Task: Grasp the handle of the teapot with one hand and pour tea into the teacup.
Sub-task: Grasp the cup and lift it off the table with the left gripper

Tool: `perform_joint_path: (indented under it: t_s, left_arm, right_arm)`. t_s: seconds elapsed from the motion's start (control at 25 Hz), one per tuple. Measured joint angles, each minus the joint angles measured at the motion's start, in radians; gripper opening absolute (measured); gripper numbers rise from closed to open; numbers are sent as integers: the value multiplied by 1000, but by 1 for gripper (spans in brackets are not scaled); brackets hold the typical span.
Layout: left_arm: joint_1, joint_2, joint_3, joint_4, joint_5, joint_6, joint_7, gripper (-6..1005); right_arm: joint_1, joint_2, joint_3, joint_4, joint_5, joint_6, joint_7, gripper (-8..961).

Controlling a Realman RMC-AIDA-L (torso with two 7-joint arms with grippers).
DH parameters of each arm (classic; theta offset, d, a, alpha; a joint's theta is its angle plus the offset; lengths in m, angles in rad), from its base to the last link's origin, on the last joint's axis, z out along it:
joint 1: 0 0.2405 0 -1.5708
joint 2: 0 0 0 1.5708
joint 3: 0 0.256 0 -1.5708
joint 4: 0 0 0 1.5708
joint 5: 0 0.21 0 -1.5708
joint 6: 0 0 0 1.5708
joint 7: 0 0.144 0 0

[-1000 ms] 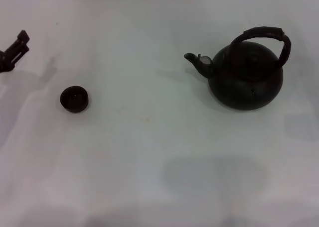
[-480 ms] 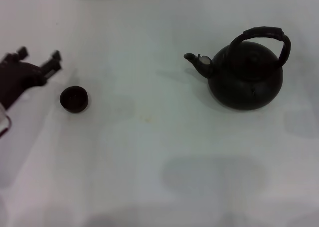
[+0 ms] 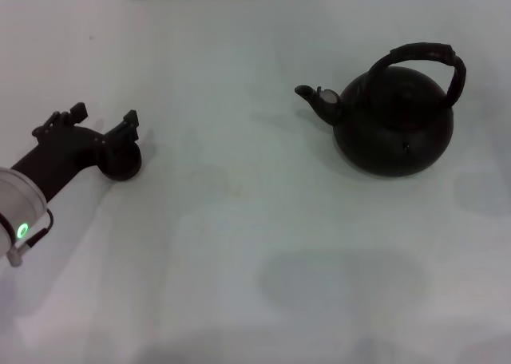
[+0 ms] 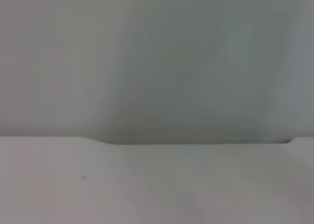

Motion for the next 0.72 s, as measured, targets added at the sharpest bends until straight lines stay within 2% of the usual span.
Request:
perform_joint_path:
  t_s: [0.32,0.72]
  left_arm:
    - [32,0,22,-15,0,2,-4,871]
    - [-5,4,24,63,3,15,-12,871]
  right_arm:
    - [0,-2,1,1,0,-2,0,857]
    - [5,-1,-1,2,0,4,4,857]
